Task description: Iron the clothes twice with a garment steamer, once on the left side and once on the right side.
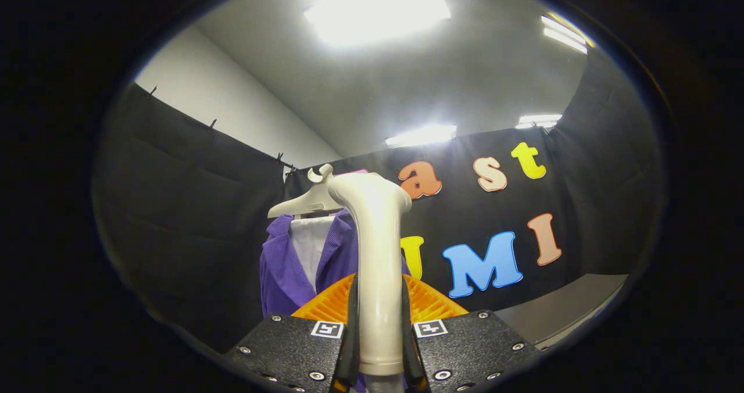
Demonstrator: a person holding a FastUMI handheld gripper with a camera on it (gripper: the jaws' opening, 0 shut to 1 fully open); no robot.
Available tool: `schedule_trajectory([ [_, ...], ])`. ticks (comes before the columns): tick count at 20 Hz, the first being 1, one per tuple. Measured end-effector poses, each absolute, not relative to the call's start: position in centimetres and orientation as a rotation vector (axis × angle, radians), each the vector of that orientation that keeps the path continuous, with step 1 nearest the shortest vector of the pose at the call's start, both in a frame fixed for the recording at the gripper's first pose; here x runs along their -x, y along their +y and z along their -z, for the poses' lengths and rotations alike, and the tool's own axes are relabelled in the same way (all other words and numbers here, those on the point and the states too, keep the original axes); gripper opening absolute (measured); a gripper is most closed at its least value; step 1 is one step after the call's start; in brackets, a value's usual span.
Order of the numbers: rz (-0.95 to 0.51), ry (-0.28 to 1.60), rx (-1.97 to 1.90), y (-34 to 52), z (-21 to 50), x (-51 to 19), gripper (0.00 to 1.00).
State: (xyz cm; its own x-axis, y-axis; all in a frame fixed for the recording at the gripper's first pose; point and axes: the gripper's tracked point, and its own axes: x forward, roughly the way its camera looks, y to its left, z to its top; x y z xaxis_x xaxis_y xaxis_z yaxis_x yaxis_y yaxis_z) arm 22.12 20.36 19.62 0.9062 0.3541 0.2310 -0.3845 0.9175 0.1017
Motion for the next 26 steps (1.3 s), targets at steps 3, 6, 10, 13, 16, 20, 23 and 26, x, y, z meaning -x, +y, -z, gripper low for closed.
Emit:
schedule_trajectory([
  [3, -0.386, -0.185, -0.089, 22.9, -18.6, -23.6, 0.29],
  [6, -0.382, -0.141, -0.066, 24.4, -16.7, -24.4, 0.29],
  [10, -0.395, -0.057, -0.039, 25.4, -12.6, -24.8, 0.3],
  [13, -0.404, -0.007, -0.032, 25.7, -10.1, -24.8, 0.29],
  [16, -0.409, 0.011, -0.029, 25.6, -8.8, -24.4, 0.29],
  [20, -0.405, 0.035, -0.017, 25.4, -6.6, -23.6, 0.3],
  [23, -0.416, 0.072, -0.01, 25.4, -4.3, -22.5, 0.3],
  [26, -0.421, 0.098, -0.007, 25.2, -2.6, -22.0, 0.3],
])
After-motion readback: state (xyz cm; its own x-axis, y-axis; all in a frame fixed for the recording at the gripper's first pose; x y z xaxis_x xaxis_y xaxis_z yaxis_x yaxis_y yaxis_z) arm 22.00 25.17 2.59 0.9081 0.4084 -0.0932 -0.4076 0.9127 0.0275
